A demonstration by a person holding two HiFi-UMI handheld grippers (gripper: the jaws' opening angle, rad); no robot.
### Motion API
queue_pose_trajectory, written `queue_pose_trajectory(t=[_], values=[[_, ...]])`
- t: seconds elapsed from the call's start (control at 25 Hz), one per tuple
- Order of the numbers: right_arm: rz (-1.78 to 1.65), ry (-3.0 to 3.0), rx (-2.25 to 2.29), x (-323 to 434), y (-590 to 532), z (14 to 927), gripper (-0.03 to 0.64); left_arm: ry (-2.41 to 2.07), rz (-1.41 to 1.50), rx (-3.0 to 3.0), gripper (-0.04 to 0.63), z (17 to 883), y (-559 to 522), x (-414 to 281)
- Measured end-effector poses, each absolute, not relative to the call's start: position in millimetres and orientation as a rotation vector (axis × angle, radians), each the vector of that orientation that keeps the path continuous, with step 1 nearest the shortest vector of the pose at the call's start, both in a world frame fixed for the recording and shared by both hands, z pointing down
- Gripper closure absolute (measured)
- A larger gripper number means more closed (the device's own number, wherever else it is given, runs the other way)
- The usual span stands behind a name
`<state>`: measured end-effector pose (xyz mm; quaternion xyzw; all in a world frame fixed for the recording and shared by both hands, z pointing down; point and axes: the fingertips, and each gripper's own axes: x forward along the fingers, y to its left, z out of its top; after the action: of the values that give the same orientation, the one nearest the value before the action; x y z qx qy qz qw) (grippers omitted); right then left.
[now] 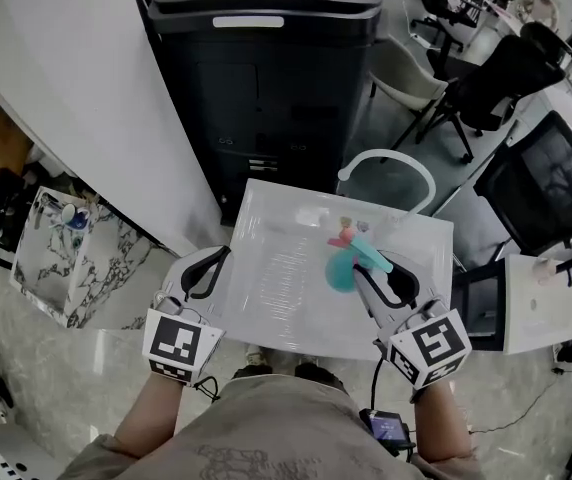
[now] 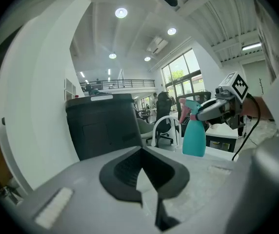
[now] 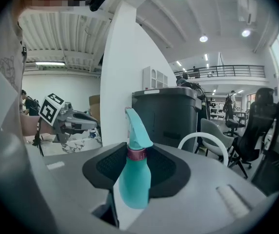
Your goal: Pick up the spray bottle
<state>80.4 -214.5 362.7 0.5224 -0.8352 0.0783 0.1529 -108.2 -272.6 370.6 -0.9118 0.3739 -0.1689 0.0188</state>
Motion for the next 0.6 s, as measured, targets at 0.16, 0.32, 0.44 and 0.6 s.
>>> queue_pose_trajectory(t=[0.16,0.32,0.44,0.6], values=[[0.262,-2.381,1.487,79,-211,375,0.459,1.155,-0.542,-2.846,0.595,378,-271,-105],[0.275,-2.385,1.473,79,-210,379,0.457,1.153,-0.550,-2.846,0.594,379,-271,-104],[0.284,-2.384,1.472,78,-209,380,0.459,1.154,-0.546,-2.844,0.595,378,-271,-104],[0.282,-2.389,1.464,78,-209,382,0.459,1.151,-0.544,-2.846,0.594,379,-270,-101]])
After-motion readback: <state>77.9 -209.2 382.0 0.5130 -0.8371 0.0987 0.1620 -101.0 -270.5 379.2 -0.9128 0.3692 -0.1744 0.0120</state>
